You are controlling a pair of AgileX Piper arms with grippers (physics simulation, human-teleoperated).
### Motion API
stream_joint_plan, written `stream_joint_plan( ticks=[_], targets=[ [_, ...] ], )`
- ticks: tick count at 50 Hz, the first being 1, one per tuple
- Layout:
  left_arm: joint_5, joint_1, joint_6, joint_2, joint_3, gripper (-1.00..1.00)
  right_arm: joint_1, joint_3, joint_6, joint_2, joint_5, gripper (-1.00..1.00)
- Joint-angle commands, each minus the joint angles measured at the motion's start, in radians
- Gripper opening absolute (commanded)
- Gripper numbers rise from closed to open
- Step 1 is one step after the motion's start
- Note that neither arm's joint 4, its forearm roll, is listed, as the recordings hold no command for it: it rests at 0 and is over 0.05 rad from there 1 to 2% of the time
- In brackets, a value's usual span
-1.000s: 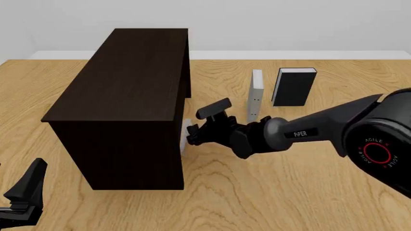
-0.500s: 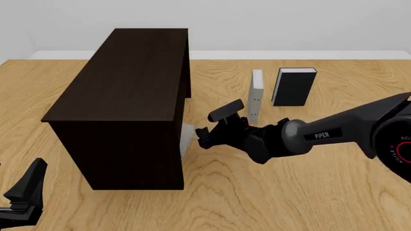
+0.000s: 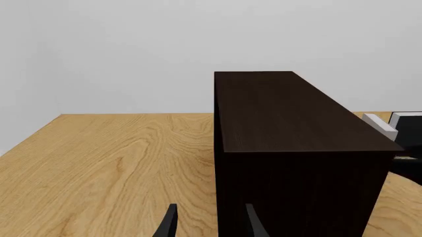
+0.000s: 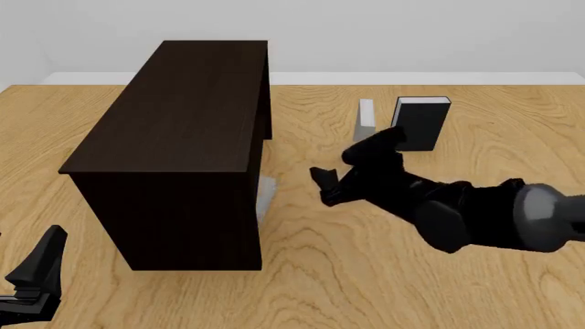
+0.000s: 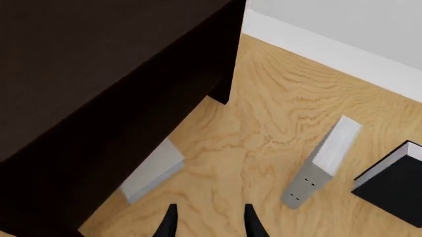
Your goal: Pick up the book on the right and place it under the cabinet shelf.
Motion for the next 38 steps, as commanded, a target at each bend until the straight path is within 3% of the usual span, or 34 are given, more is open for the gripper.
stream_joint_plan(
  ticks=[1,16,26,38],
  targets=[
    [-0.001,0.0,0.0,0.001,0.0,1.0,-0.011,0.106,0.066,-0.155,-0.034,1.0],
    [-0.001,0.0,0.0,0.001,0.0,1.0,-0.061,0.176,0.015,-0.48,0.118,1.0],
    [-0.001,0.0,0.0,0.001,0.0,1.0,-0.155,0.248,-0.006,-0.772,0.227,1.0],
    [-0.001,0.0,0.0,0.001,0.0,1.0,-0.244,0.279,-0.014,-1.014,0.372,1.0]
  ],
)
